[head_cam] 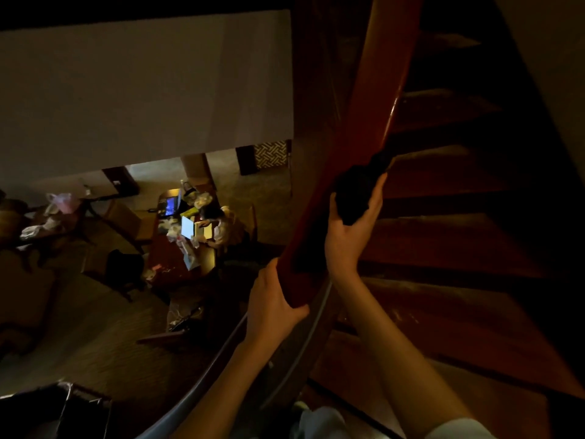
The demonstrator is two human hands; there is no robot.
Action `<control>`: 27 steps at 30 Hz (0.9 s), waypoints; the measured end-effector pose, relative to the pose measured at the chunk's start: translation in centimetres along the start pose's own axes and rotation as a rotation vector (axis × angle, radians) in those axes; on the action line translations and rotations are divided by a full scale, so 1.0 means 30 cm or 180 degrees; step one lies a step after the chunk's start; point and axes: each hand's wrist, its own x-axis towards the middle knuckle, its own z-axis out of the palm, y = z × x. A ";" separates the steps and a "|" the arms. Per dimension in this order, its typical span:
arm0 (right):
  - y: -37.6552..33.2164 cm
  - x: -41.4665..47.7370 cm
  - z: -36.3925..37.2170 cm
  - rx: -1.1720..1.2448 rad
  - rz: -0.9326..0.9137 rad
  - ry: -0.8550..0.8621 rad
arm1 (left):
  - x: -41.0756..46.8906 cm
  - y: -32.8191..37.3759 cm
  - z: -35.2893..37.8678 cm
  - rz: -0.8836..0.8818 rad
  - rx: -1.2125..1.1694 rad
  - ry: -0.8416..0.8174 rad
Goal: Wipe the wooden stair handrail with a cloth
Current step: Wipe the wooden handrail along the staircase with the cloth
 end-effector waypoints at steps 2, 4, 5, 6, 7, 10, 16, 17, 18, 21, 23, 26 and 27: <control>0.012 -0.047 -0.007 -0.0064 0.0026 0.0004 | -0.005 -0.001 -0.007 0.0049 -0.0035 0.0005; 0.014 -0.089 -0.013 -0.0126 0.0010 -0.0074 | -0.005 -0.008 -0.011 0.0183 -0.0031 0.0012; 0.021 -0.110 -0.015 -0.0142 0.0019 -0.0123 | 0.001 -0.015 -0.008 0.0227 -0.0010 0.0015; 0.036 -0.135 -0.016 -0.0107 0.0024 -0.0149 | 0.004 -0.023 -0.004 0.0265 0.0013 0.0019; 0.056 -0.160 -0.016 -0.0053 -0.0016 -0.0148 | 0.005 -0.037 0.005 0.0334 -0.0002 0.0048; 0.119 -0.209 -0.009 0.0093 -0.0256 -0.0040 | 0.021 -0.085 0.027 0.0741 -0.0233 0.0222; 0.198 -0.471 -0.007 -0.0019 -0.0404 -0.0072 | 0.011 -0.192 0.015 0.1567 -0.0260 -0.0075; 0.206 -0.524 -0.001 -0.0092 -0.0358 -0.0058 | -0.014 -0.228 0.002 0.1630 -0.0187 -0.0149; 0.220 -0.574 0.009 -0.0175 -0.0266 -0.0081 | -0.040 -0.287 -0.001 0.1667 -0.0098 -0.0175; 0.261 -0.731 0.008 -0.1193 -0.0717 -0.0331 | -0.134 -0.473 0.019 0.1577 -0.0154 -0.0211; 0.272 -0.766 -0.021 -0.2336 -0.1528 -0.0851 | -0.170 -0.554 0.029 0.1471 -0.0125 -0.0236; 0.210 -0.630 -0.060 -0.3435 -0.2083 -0.1419 | -0.196 -0.614 0.042 0.1097 -0.0225 -0.0296; 0.169 -0.562 -0.061 -0.3566 -0.2026 -0.1366 | -0.210 -0.620 0.042 0.1036 -0.0263 -0.0286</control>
